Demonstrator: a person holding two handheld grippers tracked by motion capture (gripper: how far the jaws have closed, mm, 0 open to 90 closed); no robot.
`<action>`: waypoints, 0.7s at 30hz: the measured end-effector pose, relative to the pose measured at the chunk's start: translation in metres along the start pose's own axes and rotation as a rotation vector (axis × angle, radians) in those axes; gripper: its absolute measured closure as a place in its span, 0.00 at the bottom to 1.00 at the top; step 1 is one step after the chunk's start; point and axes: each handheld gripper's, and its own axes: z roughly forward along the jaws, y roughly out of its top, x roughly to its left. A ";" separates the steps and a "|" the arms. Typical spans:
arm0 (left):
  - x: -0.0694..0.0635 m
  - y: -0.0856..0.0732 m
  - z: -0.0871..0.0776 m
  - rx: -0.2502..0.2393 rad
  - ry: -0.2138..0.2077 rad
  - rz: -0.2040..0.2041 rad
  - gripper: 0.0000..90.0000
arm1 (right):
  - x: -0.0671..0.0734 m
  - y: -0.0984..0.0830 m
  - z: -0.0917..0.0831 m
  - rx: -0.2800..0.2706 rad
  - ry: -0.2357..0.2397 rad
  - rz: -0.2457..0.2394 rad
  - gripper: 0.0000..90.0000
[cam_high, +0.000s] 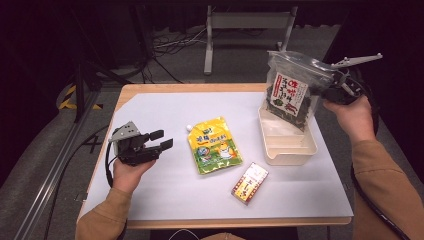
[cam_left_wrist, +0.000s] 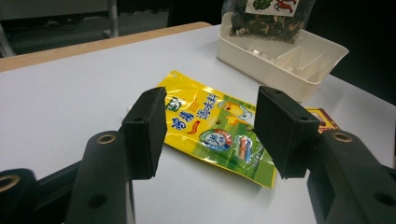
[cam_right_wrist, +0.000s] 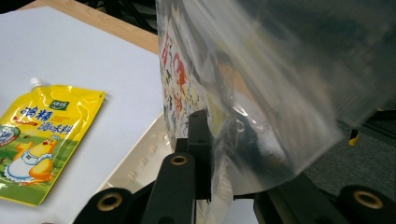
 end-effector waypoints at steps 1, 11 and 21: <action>0.000 0.000 0.000 0.000 0.000 0.002 0.49 | 0.000 -0.002 0.002 0.004 0.002 -0.002 0.91; 0.001 0.000 0.005 0.014 0.001 0.001 0.43 | -0.002 -0.014 0.014 0.028 0.018 0.002 0.88; 0.001 0.000 0.009 0.024 -0.003 -0.002 0.43 | -0.009 -0.021 0.010 0.004 0.012 0.037 0.73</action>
